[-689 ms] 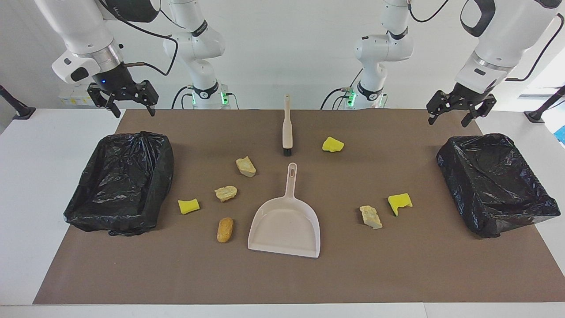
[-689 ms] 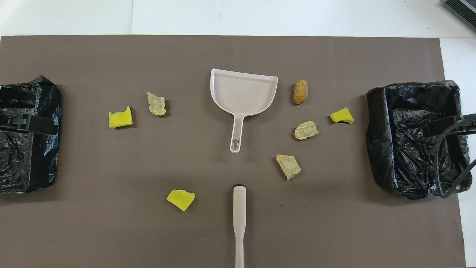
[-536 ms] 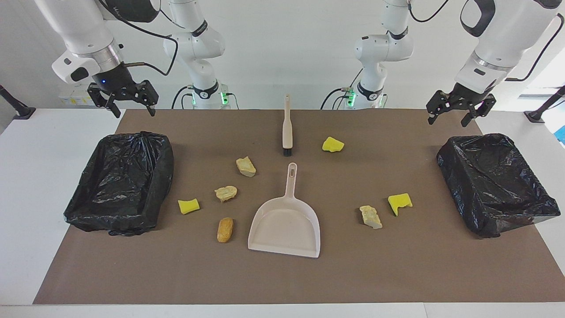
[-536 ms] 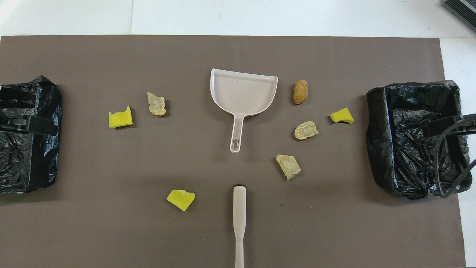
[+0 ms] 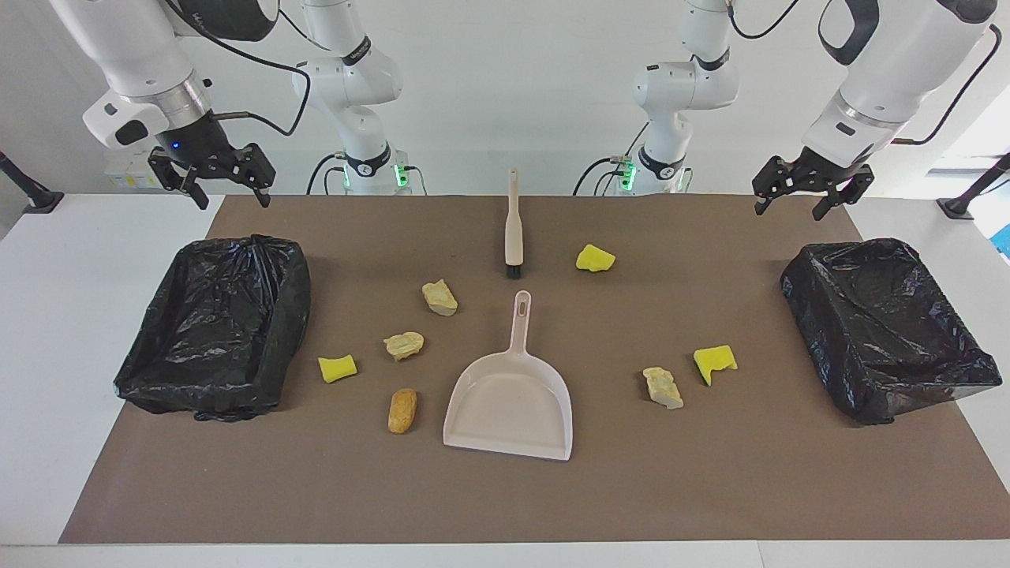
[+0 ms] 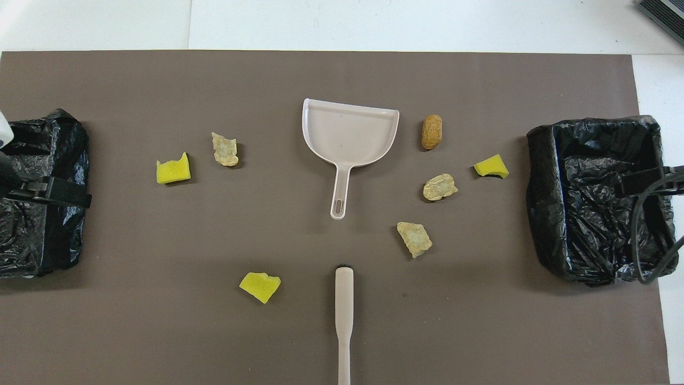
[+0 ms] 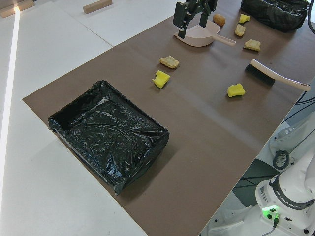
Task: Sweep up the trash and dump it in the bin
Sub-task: 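Move both grippers out from rest toward the table center, then reach the right gripper to the dustpan handle while the left gripper reaches the brush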
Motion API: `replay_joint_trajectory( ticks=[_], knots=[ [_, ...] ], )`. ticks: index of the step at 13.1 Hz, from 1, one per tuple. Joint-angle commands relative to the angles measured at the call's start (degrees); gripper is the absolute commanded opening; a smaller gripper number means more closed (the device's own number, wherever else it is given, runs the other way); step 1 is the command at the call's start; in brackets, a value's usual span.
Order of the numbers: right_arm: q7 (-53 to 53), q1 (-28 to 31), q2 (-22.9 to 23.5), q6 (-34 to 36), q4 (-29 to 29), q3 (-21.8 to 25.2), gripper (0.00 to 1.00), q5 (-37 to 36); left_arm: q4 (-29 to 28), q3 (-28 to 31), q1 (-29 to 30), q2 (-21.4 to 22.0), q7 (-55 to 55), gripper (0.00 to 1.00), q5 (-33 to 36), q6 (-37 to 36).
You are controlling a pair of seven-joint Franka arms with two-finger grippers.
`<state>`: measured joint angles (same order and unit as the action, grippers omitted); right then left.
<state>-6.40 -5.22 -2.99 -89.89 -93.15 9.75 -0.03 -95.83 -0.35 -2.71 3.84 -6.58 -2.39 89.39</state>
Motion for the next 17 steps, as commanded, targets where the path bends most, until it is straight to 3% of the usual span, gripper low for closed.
replay_joint_trajectory(
  ticks=[1, 6, 10, 14, 17],
  knots=[
    [3.3, -0.9, -0.3, -1.5, -3.1, -0.7, 1.0, -0.9, -2.9, 0.0, -0.8, 2.1, -0.2, 1.0, -1.4, -0.1],
    [13.5, -3.7, 7.6, -4.2, 0.2, -1.9, 1.0, 0.1, -8.4, -0.3, -7.3, 3.8, 1.0, 1.0, -2.5, 5.7],
    [19.6, -8.0, 15.2, -11.5, 0.9, -1.9, 1.0, 2.1, -14.8, -0.3, -15.7, 3.9, 11.1, 1.0, -2.5, 14.9],
    [27.7, -11.6, 22.1, -18.2, 3.2, -2.5, 1.0, 4.9, -17.5, -0.2, -26.3, 3.3, 21.9, 1.0, -2.5, 18.9],
    [34.8, -13.8, 30.0, -14.5, 12.3, -3.2, 1.0, 7.1, -21.0, -0.3, -34.3, 3.1, 27.8, 1.0, -2.5, 19.7]
  ],
)
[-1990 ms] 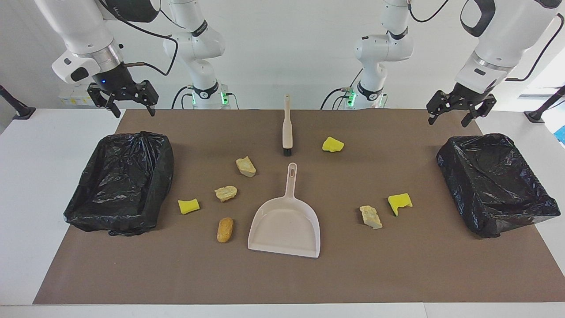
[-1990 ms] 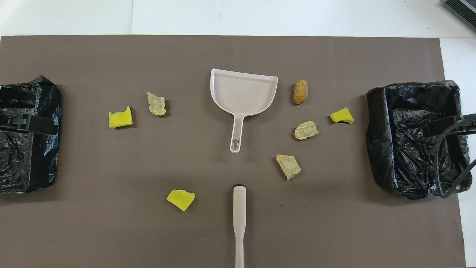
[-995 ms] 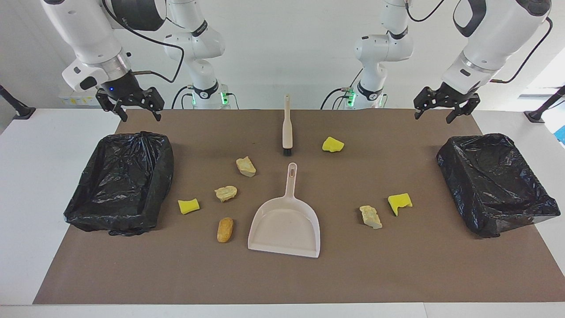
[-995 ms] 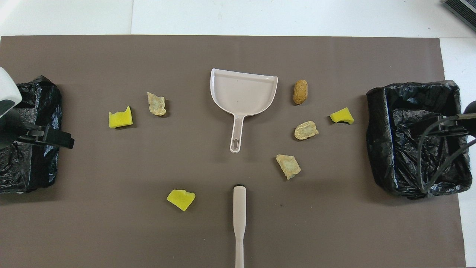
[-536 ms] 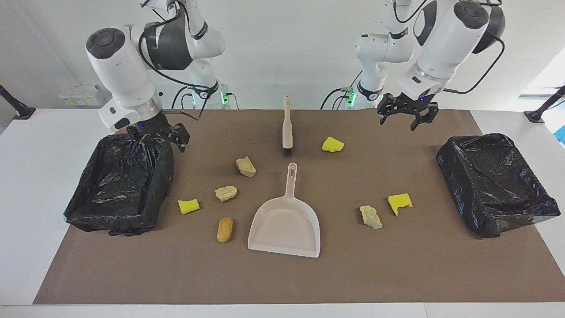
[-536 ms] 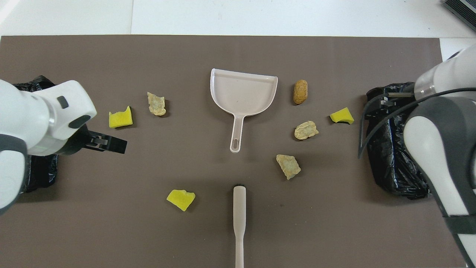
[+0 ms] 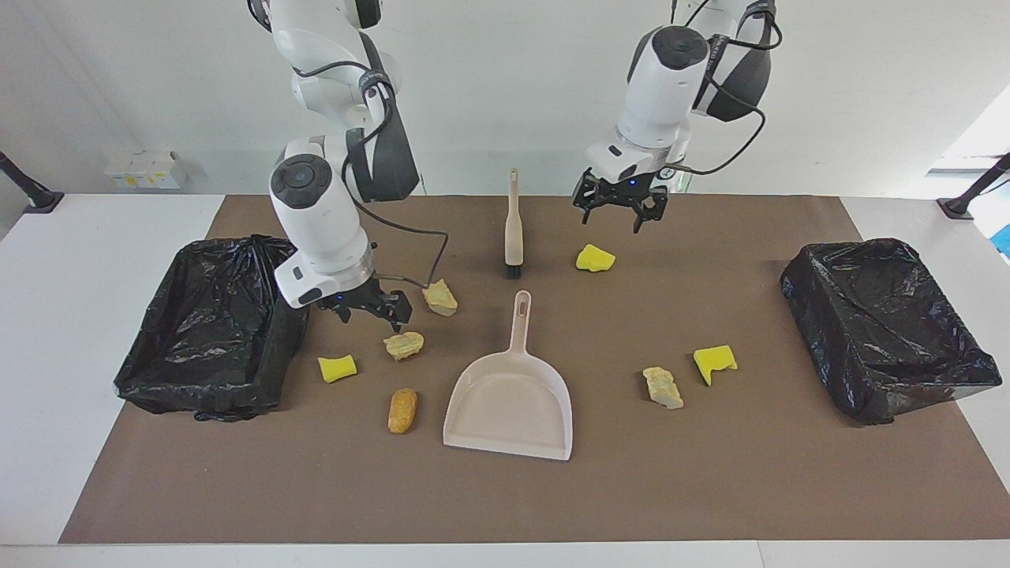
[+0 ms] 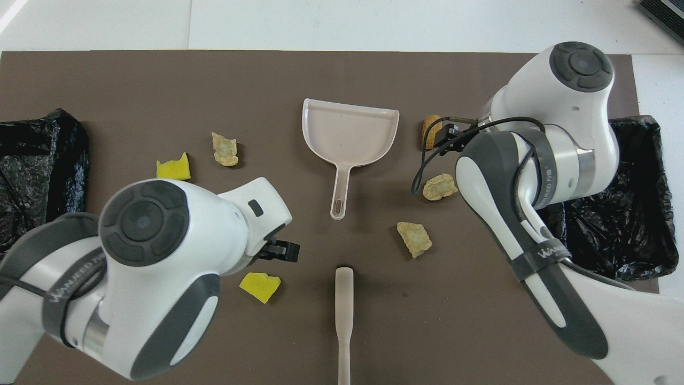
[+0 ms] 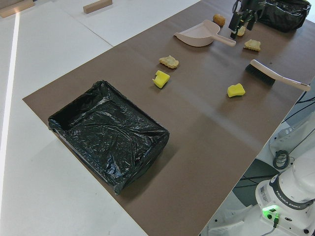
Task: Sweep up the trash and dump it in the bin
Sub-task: 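Reach the right gripper to the dustpan handle while the left gripper reaches the brush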
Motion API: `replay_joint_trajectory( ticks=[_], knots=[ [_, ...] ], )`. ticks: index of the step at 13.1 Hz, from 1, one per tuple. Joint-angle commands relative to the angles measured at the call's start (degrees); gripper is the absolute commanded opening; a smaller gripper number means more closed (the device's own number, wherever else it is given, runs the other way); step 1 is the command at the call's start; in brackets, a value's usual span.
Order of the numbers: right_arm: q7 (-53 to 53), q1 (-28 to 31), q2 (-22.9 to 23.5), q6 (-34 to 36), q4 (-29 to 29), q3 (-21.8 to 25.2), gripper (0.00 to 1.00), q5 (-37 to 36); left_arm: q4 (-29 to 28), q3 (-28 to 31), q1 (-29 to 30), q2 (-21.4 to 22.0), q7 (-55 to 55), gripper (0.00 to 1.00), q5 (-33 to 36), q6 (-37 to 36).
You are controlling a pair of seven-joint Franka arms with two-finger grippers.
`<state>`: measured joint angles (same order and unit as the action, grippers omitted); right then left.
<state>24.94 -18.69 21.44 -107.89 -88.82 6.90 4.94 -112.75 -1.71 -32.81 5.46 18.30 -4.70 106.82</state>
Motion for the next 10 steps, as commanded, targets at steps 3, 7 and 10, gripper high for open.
replay_joint_trajectory(
  ticks=[3, 7, 10],
  knots=[
    [7.2, -1.4, 10.9, 5.9, 15.0, -2.7, 1.0, 2.3, -10.2, 1.1, -11.7, 1.0, 8.9, 1.0, -0.3, 7.2],
    [10.5, -4.7, 12.8, 2.3, 13.9, -3.2, 1.0, 2.3, -18.9, 1.1, -19.8, 1.8, 13.1, 1.0, -0.3, 16.5],
    [13.7, -6.4, 13.6, 2.2, 14.0, -3.3, 1.0, 2.8, -22.5, 1.1, -25.5, 1.7, 16.9, 1.0, -0.3, 21.5]
  ],
)
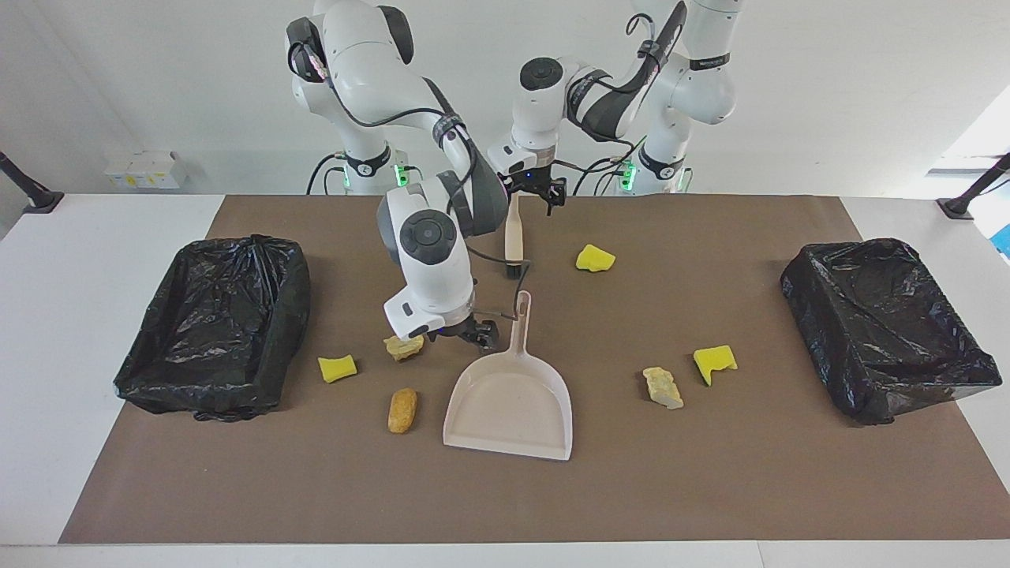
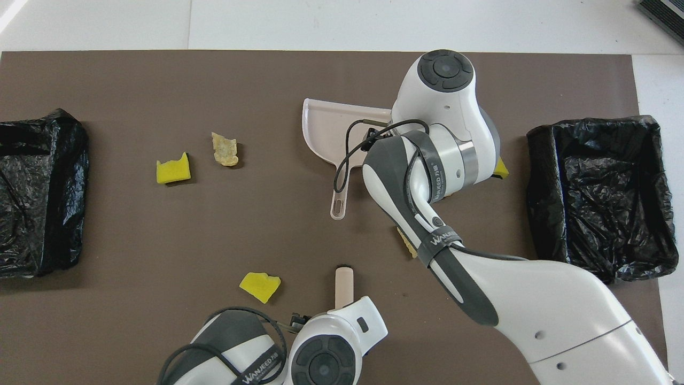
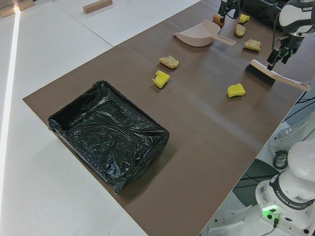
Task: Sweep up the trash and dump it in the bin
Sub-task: 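Reach the right gripper to the dustpan handle while the left gripper reaches the brush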
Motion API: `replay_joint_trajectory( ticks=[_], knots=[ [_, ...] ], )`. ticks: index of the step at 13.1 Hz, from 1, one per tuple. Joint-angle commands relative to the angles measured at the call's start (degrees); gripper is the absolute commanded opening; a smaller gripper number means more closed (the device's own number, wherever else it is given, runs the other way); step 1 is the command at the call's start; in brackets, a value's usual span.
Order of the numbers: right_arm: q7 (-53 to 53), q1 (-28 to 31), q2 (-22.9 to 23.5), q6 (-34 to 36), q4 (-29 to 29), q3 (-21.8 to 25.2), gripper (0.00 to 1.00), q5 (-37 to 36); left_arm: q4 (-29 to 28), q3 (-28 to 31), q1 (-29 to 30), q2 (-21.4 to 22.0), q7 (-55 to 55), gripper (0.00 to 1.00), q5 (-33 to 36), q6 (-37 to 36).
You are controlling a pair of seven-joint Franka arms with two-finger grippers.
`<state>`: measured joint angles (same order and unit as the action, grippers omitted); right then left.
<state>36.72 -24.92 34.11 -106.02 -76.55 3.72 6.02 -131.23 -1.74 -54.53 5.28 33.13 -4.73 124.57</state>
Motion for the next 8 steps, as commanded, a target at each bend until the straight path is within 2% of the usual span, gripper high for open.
replay_joint_trajectory(
  ticks=[1, 4, 7, 8],
  knots=[
    [2.3, -1.3, 0.7, 0.7, 1.7, -0.3, 1.0, 2.1, -5.4, 1.1, -4.5, 2.0, 2.8, 1.0, -0.3, 5.5],
    [5.5, -4.1, -0.1, 2.2, 1.6, -0.6, 1.0, 3.0, -6.5, 1.1, -6.5, 2.1, 4.4, 1.0, -0.3, 6.0],
    [8.5, -4.8, -0.1, -3.3, -0.2, -0.8, 1.0, 9.1, -8.3, 1.1, -7.8, 2.0, 5.4, 1.0, -0.3, 8.0],
    [8.6, -4.7, 0.1, -3.7, -0.3, -0.8, 1.0, 9.0, -8.6, 1.1, -7.8, 2.0, 6.4, 1.0, -0.3, 8.9]
  ],
)
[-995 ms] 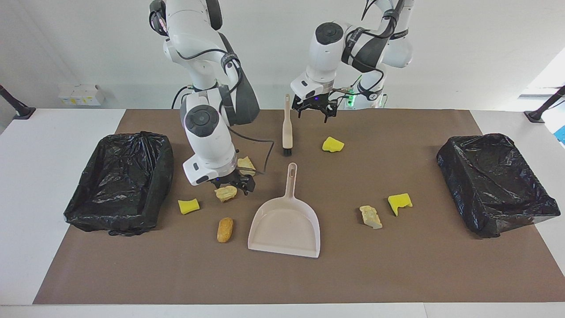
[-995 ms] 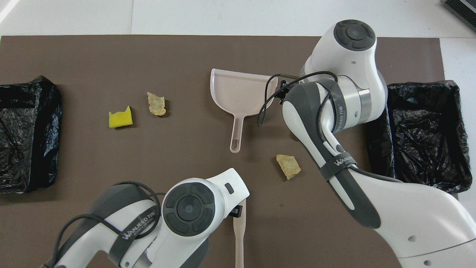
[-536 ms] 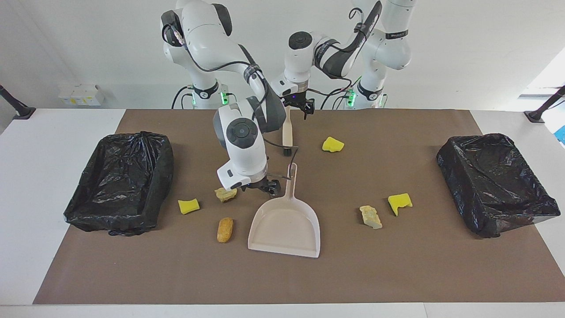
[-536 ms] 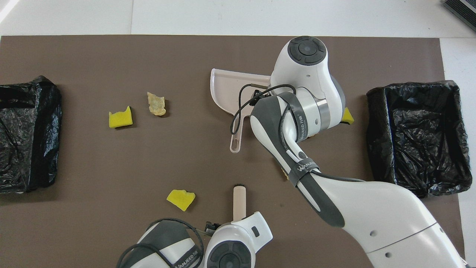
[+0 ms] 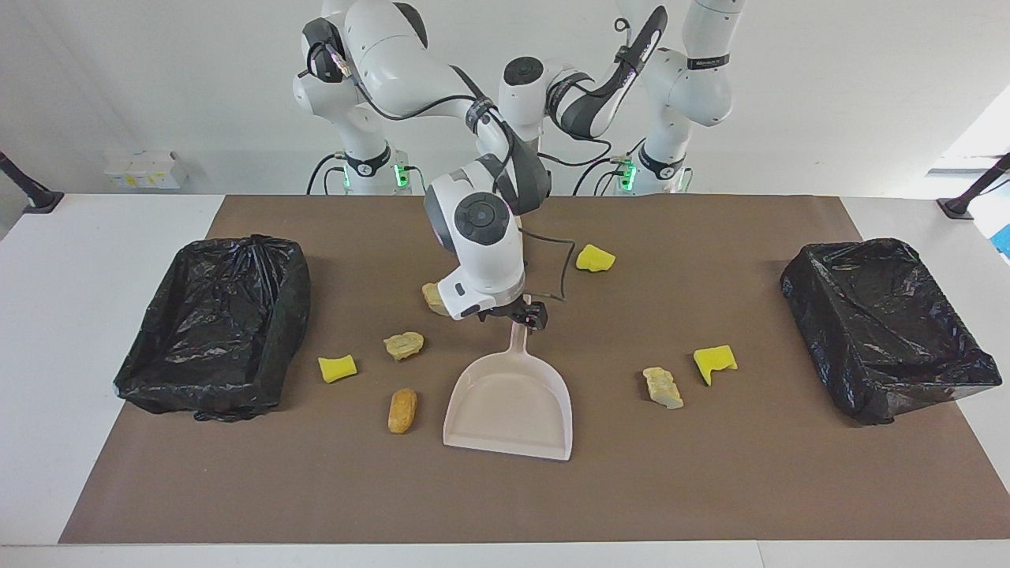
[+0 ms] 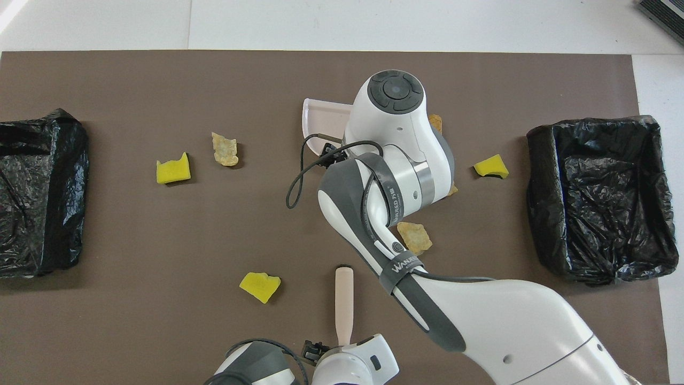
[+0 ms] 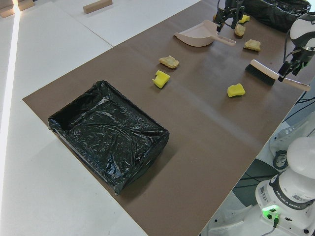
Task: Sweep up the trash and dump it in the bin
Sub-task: 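Grasp the dustpan handle with the right gripper and lift it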
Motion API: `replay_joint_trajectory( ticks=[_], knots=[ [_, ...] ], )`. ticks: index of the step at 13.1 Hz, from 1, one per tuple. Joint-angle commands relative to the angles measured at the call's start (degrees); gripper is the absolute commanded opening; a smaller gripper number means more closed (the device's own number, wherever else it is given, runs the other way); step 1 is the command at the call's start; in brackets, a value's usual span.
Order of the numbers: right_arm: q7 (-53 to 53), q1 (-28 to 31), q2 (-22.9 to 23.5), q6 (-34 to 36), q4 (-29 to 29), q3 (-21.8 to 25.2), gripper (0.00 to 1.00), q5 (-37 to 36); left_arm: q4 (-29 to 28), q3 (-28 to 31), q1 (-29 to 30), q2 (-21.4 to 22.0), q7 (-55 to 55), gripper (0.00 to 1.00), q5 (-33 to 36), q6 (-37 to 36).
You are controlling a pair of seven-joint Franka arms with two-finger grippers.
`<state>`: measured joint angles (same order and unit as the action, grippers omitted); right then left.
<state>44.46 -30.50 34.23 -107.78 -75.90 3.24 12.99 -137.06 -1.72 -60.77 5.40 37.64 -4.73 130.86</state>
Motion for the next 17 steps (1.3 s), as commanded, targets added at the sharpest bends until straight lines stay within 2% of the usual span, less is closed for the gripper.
replay_joint_trajectory(
  ticks=[1, 3, 4, 6, 7, 8, 9, 10, 11, 14, 17],
  knots=[
    [1.1, 0.4, 0.3, -3.0, -0.9, -0.3, 1.0, 2.0, -3.1, 1.1, -2.0, 1.7, 2.8, 1.0, -0.3, 3.8],
    [0.4, -1.1, -0.4, -5.8, -4.4, -0.3, 1.0, 1.1, -3.6, 1.0, -2.2, 1.2, 3.1, 1.0, -0.3, 5.1],
    [-0.9, -1.1, -1.3, -7.0, -6.5, -0.3, 1.0, 1.1, -3.6, 1.1, -2.2, 0.9, 3.7, 0.94, -0.3, 5.2],
    [-1.5, -1.3, -1.5, -7.4, -7.8, -0.3, 1.0, 0.9, -3.6, 1.1, -2.2, 0.9, 4.9, 0.71, -0.3, 5.5],
    [-1.5, -1.3, -1.5, -7.6, -7.9, -0.3, 0.88, 0.8, -3.6, 1.0, -2.2, 0.9, 5.1, 0.57, -0.3, 5.6],
    [-1.7, -1.3, -1.6, -7.4, -8.0, -0.3, 0.71, 0.8, -3.6, 1.0, -2.2, 0.9, 5.6, 0.42, -0.3, 5.5],
    [-2.0, -1.2, -1.5, -6.9, -7.8, -0.3, 0.4, 0.6, -3.5, 1.0, -2.2, 0.9, 6.0, 0.27, -0.3, 5.3],
    [-1.9, -1.1, -1.5, -6.5, -7.2, -0.3, 0.0, 0.6, -3.5, 1.0, -2.2, 0.9, 6.7, 0.12, -0.3, 4.9],
    [-1.9, -1.1, -1.4, -5.6, -6.2, -0.2, 0.0, 0.6, -3.5, 1.0, -2.2, 0.9, 7.7, 0.0, -0.3, 4.4],
    [-3.1, -0.4, -1.0, -4.9, -5.9, -0.3, 0.0, 0.0, -3.3, 1.1, -2.1, 1.1, 8.7, 0.0, -0.3, 3.4],
    [-10.8, 1.4, -2.1, -4.6, -5.4, -0.3, 0.0, 0.5, -0.9, 1.6, -1.3, 2.9, 8.8, 0.0, -0.4, -3.3]
  ],
)
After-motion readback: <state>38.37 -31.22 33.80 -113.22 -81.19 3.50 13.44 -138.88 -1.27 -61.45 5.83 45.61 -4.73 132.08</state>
